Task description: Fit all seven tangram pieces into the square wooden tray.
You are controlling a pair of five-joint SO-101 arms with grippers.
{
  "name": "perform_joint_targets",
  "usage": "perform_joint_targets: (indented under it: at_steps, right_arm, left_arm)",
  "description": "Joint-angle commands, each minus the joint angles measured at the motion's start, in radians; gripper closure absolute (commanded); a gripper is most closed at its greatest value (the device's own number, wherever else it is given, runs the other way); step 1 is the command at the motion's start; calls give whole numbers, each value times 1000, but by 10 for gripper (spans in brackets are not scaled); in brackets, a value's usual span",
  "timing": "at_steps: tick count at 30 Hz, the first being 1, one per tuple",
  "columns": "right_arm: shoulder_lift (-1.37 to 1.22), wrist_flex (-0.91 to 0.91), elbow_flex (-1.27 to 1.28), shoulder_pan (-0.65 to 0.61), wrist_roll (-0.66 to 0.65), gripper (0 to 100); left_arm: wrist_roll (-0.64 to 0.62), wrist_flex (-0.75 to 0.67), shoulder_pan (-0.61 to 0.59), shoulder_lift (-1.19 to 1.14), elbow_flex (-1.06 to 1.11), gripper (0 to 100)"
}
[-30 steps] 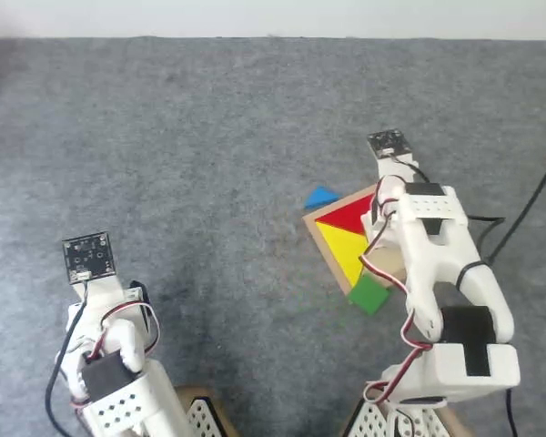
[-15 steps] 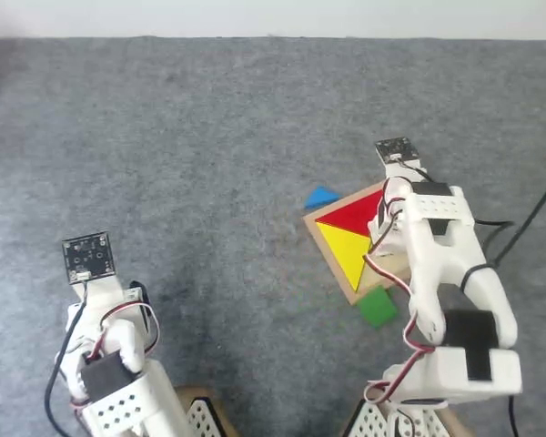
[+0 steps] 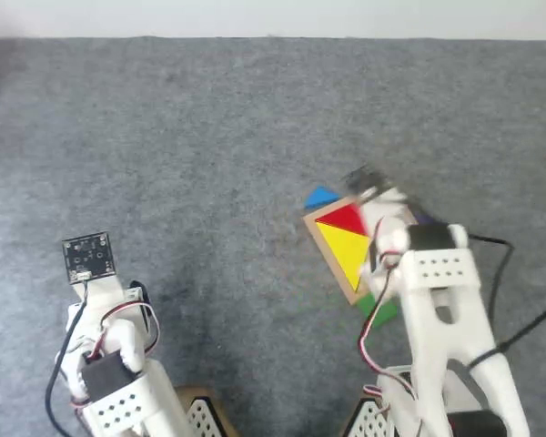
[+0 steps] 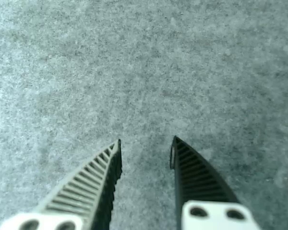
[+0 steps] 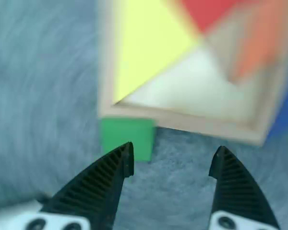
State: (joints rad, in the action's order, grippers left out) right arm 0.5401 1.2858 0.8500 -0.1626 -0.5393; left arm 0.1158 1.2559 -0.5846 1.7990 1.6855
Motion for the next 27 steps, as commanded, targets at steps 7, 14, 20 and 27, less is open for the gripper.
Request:
perform_joint_targets:
  at_steps: [7,14,20,27]
  right_arm:
    - [-28,232,11,-2,-1209,722]
    - [-165,99,112,-35,-1286,721]
    - [-194,-42,135,-28,-1188,721]
    - [-117,-71,135,-30,-1076,721]
  left_arm:
    - [-8,5,-6,18,-4,833]
    - [-8,5,-6,18,-4,833]
    - [-8,5,-6,18,-4,833]
    - [-8,5,-6,18,-4,833]
